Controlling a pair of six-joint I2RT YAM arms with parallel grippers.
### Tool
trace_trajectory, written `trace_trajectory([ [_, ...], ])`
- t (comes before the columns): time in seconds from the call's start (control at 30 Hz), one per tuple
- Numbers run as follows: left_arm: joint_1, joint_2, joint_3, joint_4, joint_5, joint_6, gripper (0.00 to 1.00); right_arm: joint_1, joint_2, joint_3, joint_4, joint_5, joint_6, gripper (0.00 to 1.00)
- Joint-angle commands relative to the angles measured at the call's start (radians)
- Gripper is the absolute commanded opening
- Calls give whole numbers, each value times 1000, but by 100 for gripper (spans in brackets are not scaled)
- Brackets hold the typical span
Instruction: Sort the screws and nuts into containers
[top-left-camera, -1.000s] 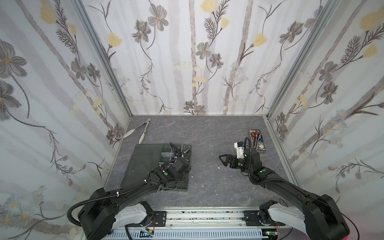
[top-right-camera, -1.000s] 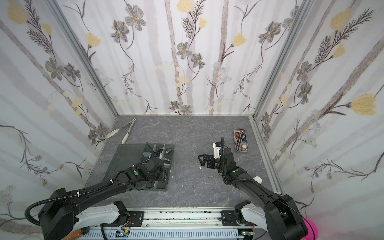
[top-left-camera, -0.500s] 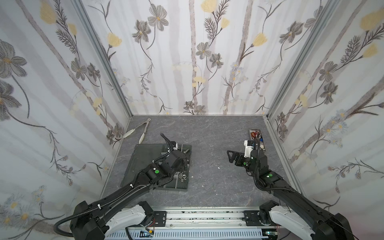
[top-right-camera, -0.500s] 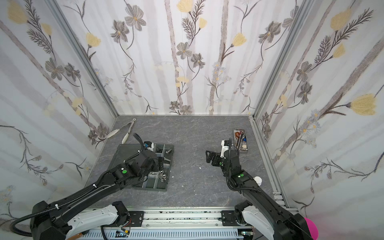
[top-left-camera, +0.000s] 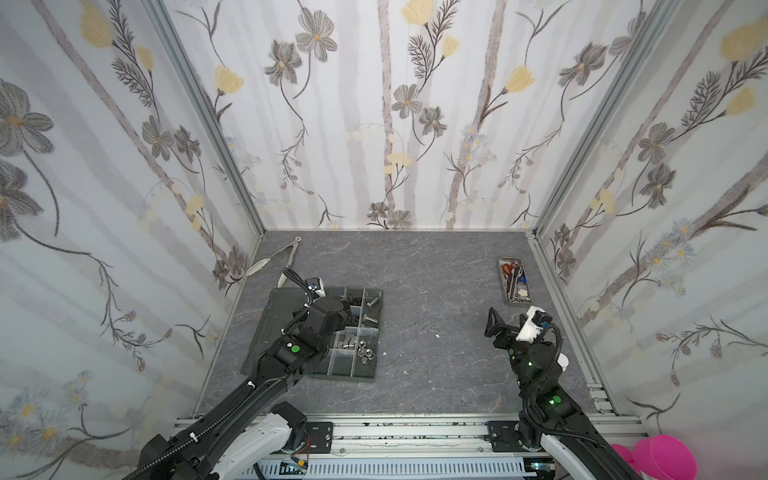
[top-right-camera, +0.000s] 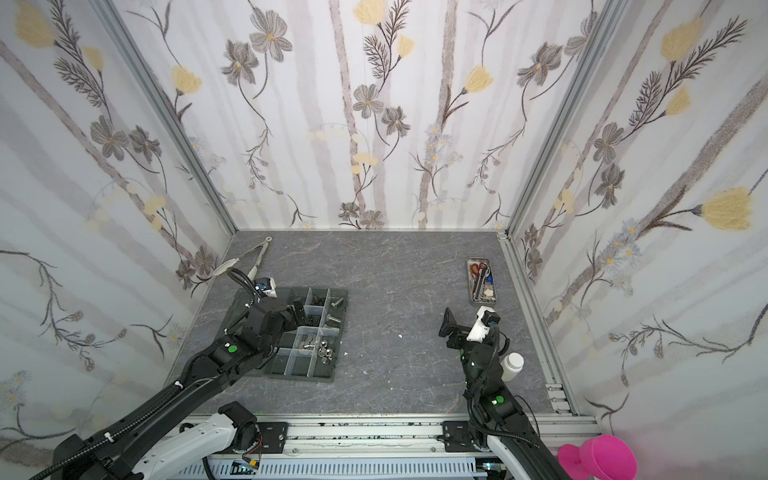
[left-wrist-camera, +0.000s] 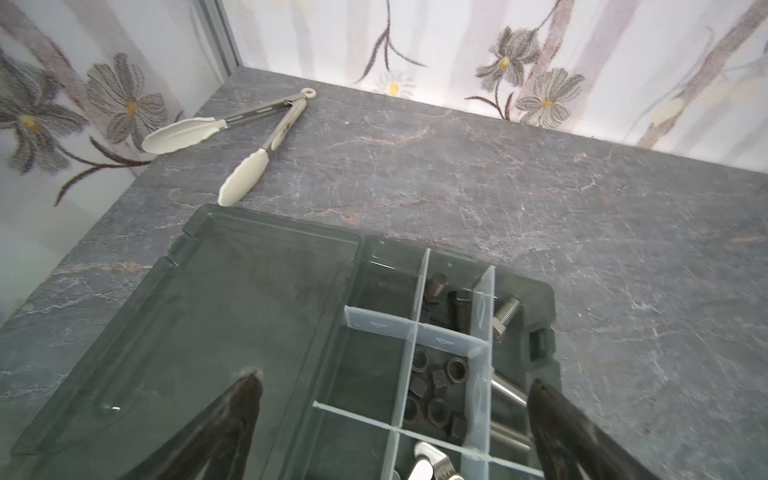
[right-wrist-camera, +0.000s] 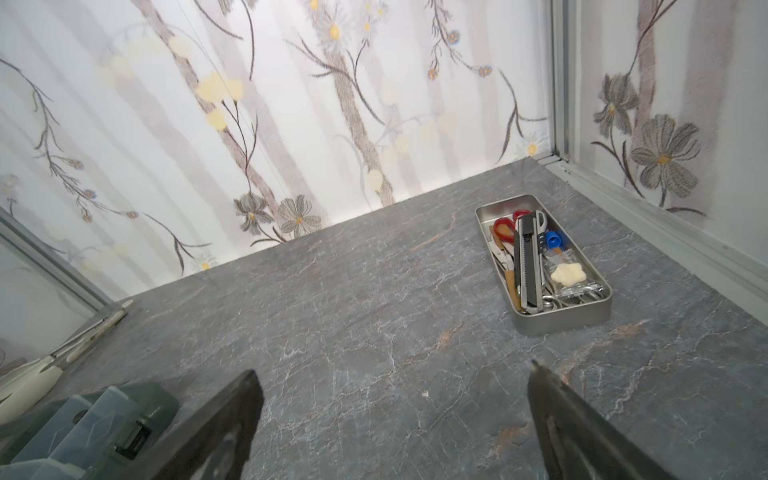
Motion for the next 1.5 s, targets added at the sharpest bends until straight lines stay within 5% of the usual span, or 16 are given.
trace_trajectory([
  [0.0, 50, -20, -39, 189, -37, 39, 100, -8, -48, -14, 113, 67, -64, 99],
  [0.3, 103, -24, -163, 580, -128, 219, 100, -22, 148, -28, 277, 135, -89, 100],
  [0.5, 214, 47, -351, 1050, -29, 331, 100, -42, 432, 18, 452, 202, -130, 100],
  [0.63, 317, 207, -323, 1080, 59, 334, 100, -73, 541, 73, 496, 204, -188, 100],
  [0.9, 371, 525, -246, 1244, 104, 460, 100, -189, 534, 50, 501, 187, -206, 100],
  [1.03, 421, 634, -257, 1338, 110, 412, 100, -210, 538, 25, 525, 186, -217, 100],
  [1.3, 516, 647, -264, 1342, 237, 331, 100, -224, 628, 23, 682, 105, -230, 100],
  [1.47, 472, 695, -445, 1759, 154, 364, 100, -221, 630, 23, 716, 97, -213, 100],
])
